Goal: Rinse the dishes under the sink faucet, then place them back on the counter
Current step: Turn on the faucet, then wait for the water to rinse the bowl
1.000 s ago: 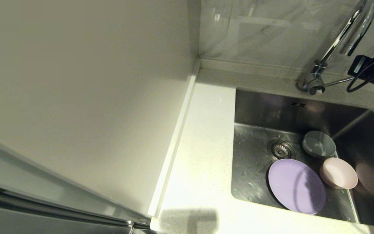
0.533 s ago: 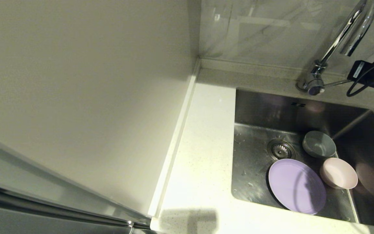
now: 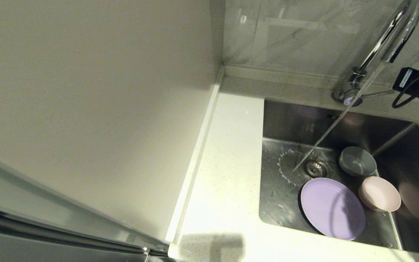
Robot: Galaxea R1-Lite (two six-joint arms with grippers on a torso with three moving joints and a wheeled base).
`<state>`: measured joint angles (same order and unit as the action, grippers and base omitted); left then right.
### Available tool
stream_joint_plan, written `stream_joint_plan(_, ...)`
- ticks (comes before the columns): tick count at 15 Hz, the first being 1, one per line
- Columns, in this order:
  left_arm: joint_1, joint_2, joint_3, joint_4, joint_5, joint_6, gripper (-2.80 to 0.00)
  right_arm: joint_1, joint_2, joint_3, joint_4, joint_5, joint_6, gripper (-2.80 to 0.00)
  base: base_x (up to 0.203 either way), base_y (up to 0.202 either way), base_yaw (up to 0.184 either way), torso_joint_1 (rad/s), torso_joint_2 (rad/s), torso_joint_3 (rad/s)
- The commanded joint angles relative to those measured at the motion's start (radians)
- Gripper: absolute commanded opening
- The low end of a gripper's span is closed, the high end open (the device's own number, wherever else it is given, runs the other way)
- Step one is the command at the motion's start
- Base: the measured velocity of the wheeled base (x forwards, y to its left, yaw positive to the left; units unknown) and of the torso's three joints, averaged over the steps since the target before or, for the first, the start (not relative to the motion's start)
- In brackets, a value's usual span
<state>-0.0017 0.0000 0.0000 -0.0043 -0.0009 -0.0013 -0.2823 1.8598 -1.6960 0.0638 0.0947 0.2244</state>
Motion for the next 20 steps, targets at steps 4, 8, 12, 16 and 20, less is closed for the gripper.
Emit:
stream_joint_plan(4,0.0,0.0,0.003,0.0,0.0,0.0,-2.8,-0.002,-0.12,-0.099,0.089,0.001,-0.011,-2.8,0.0,0.0,0.0,0.0,0.0,0.0)
stream_joint_plan(8,0.0,0.0,0.003,0.0,-0.001,0.0,-2.8,-0.037,-0.366,0.084,0.16,-0.007,-0.091,-2.8,0.0,0.0,0.0,0.0,0.0,0.0)
stream_joint_plan(12,0.0,0.0,0.003,0.0,0.0,0.0,-2.8,-0.086,-0.689,0.382,0.299,-0.11,-0.202,-2.8,0.0,0.0,0.0,0.0,0.0,0.0)
stream_joint_plan(16,0.0,0.0,0.003,0.0,0.0,0.0,-2.8,-0.022,-0.967,0.666,0.353,-0.238,-0.229,-2.8,0.0,0.0,0.0,0.0,0.0,0.0)
stream_joint_plan(20,0.0,0.0,0.003,0.0,0.0,0.0,-2.8,0.136,-1.243,0.866,0.36,-0.252,-0.233,-2.8,0.0,0.0,0.0,0.0,0.0,0.0)
